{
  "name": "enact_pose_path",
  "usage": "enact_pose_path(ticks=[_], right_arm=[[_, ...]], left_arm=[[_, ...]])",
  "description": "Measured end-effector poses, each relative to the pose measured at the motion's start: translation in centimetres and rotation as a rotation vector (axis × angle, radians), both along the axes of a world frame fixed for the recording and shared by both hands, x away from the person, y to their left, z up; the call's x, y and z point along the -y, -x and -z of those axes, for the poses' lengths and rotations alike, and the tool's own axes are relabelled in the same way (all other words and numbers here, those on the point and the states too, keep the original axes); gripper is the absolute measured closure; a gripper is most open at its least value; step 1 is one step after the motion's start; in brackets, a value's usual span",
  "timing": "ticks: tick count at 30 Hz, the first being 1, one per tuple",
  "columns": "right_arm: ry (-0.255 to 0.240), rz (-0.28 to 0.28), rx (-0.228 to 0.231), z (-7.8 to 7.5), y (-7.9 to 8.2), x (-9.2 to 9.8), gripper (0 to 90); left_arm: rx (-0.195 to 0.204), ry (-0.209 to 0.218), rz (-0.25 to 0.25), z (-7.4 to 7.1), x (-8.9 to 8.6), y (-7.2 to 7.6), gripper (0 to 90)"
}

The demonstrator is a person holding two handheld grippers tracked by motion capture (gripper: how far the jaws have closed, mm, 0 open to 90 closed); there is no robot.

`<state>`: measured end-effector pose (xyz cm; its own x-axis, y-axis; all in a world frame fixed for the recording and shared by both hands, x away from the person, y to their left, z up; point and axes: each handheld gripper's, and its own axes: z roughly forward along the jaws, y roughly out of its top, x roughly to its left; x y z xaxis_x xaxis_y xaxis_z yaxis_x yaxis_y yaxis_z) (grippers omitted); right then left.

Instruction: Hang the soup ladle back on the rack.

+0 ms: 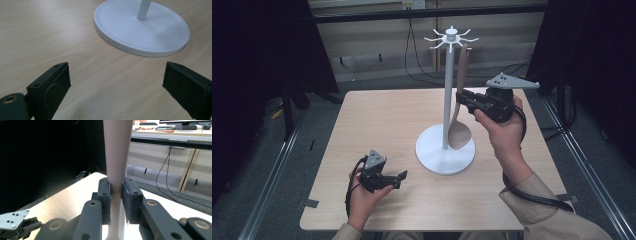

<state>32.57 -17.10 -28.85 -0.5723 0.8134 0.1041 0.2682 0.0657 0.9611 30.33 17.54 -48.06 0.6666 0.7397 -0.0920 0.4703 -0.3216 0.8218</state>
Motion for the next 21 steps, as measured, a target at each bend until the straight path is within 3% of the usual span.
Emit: enact_pose_path(ticks=[21], right_arm=[[-0.016, -0.002, 0.004, 0.19, -0.28, -0.43, 77.5]], left_arm=[[-0.004, -0.001, 0.004, 0.07, 0.04, 0.01, 7.3]])
